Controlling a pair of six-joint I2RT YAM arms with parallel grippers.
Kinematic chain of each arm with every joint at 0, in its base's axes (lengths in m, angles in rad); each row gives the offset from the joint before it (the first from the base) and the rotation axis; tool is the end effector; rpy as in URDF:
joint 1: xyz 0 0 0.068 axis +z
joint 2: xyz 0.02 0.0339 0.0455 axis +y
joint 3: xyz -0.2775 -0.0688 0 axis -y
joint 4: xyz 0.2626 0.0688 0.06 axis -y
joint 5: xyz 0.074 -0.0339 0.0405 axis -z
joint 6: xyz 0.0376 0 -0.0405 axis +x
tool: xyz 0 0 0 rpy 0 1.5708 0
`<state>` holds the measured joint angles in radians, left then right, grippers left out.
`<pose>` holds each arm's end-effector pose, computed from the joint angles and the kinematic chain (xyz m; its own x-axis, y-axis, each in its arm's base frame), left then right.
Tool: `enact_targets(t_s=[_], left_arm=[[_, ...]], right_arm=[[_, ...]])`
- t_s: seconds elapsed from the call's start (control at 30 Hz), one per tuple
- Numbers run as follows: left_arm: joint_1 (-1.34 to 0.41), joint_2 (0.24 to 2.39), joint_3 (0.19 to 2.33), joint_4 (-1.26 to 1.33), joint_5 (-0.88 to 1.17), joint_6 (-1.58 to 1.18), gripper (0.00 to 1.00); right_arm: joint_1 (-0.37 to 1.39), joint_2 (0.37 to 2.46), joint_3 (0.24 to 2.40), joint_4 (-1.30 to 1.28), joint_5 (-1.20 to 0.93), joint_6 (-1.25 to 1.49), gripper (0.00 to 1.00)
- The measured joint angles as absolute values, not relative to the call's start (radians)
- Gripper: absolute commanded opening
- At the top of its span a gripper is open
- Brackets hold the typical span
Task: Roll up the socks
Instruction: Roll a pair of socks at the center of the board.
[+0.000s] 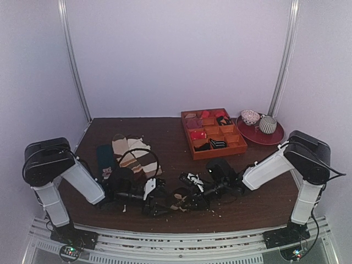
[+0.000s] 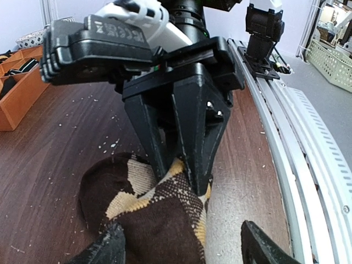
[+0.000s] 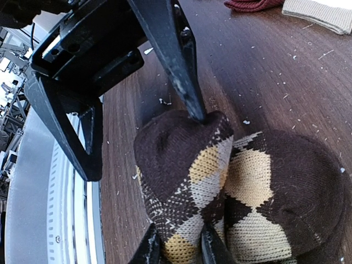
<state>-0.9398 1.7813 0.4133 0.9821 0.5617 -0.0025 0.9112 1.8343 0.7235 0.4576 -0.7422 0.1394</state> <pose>0.1535 -0.2441 0.0999 -0.2245 0.3037 -0.9260 0.9739 0.1016 -0.2028 0.1903 0.2869 0.1109 -0.4954 -0.4718 -0.7294 -0.8507 0.0939 0.5171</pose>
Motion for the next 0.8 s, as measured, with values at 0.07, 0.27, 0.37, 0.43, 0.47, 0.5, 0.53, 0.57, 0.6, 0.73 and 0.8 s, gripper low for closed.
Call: enact_targets(t_s=[0.07, 0.27, 0.37, 0.43, 0.47, 0.5, 0.53, 0.57, 0.6, 0.73, 0.8], left_arm=[[-0.94, 1.804, 0.428, 0.989, 0.571, -0.006, 0.7], [-0.944, 1.854, 0.496, 0.939, 0.572, -0.006, 0.65], [-0.945, 1.874, 0.521, 0.895, 0.568, -0.012, 0.62], [-0.948, 1.887, 0.526, 0.88, 0.564, -0.019, 0.6], [-0.95, 1.893, 0.526, 0.878, 0.563, -0.025, 0.57], [-0.953, 1.903, 0.526, 0.875, 0.56, -0.032, 0.54], [-0.955, 1.909, 0.527, 0.875, 0.558, -0.036, 0.5], [-0.958, 1.914, 0.529, 0.878, 0.556, -0.041, 0.44], [-0.959, 1.916, 0.532, 0.878, 0.556, -0.046, 0.4], [-0.966, 1.916, 0.533, 0.873, 0.558, -0.07, 0.0], [-0.966, 1.911, 0.537, 0.863, 0.562, -0.081, 0.0]], right_arm=[[0.91, 1.838, 0.73, 0.45, -0.75, 0.139, 0.2], [0.902, 1.847, 0.751, 0.416, -0.772, 0.139, 0.2], [0.9, 1.847, 0.756, 0.405, -0.773, 0.139, 0.2], [0.898, 1.847, 0.758, 0.4, -0.777, 0.139, 0.2], [0.898, 1.848, 0.759, 0.397, -0.782, 0.139, 0.2], [0.898, 1.849, 0.759, 0.394, -0.789, 0.139, 0.2], [0.898, 1.85, 0.759, 0.393, -0.795, 0.139, 0.2], [0.898, 1.851, 0.759, 0.393, -0.798, 0.139, 0.2], [0.897, 1.851, 0.759, 0.393, -0.801, 0.139, 0.21], [0.893, 1.851, 0.762, 0.384, -0.811, 0.143, 0.28], [0.888, 1.848, 0.766, 0.368, -0.814, 0.152, 0.32]])
